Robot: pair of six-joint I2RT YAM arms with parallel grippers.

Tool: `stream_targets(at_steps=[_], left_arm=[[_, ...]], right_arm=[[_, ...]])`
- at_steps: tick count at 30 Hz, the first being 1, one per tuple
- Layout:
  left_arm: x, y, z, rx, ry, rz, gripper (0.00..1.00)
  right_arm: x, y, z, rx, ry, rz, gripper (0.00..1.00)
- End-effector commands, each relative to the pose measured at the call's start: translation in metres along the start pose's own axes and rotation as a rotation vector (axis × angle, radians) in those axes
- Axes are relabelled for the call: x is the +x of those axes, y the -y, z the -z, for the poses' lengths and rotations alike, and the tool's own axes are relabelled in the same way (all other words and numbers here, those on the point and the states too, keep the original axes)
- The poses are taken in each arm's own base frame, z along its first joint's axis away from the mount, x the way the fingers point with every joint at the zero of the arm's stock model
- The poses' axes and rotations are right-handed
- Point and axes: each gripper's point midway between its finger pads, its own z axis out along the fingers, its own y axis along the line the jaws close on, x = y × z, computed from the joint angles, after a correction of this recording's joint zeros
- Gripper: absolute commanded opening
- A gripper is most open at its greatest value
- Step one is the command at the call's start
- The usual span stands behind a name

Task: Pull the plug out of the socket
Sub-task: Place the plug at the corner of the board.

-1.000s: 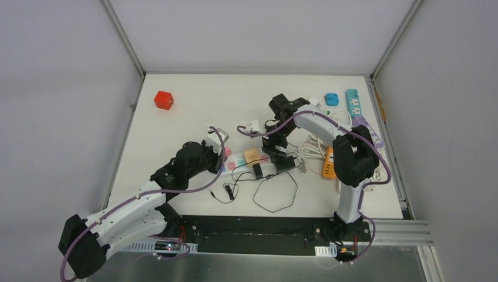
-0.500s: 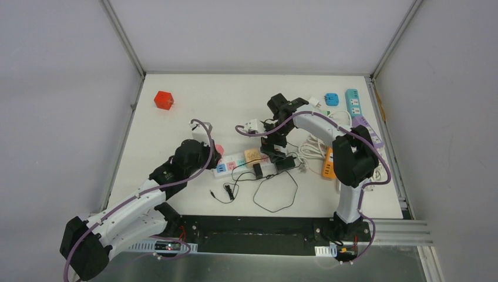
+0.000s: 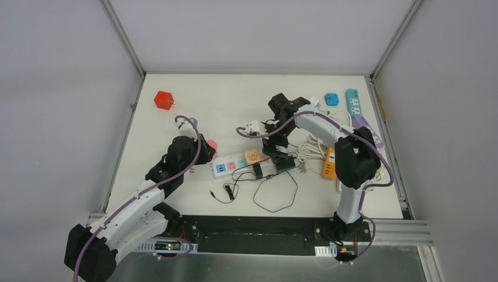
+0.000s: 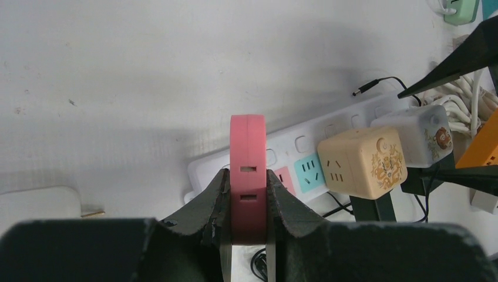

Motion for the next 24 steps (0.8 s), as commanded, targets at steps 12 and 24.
stream_targets(at_steps=[12, 24], left_arm=[[-0.018, 0.0, -0.001, 0.023, 0.065, 0.089, 0.0], [-0.032, -0.012, -0.012, 0.033, 0.097, 0.192, 0.0]], right_arm=[[-0.021, -0.012, 0.037, 0.02, 0.06, 0.063, 1.0], [-0.029, -0.005, 0.05, 0.069, 0.08, 0.024, 1.0]])
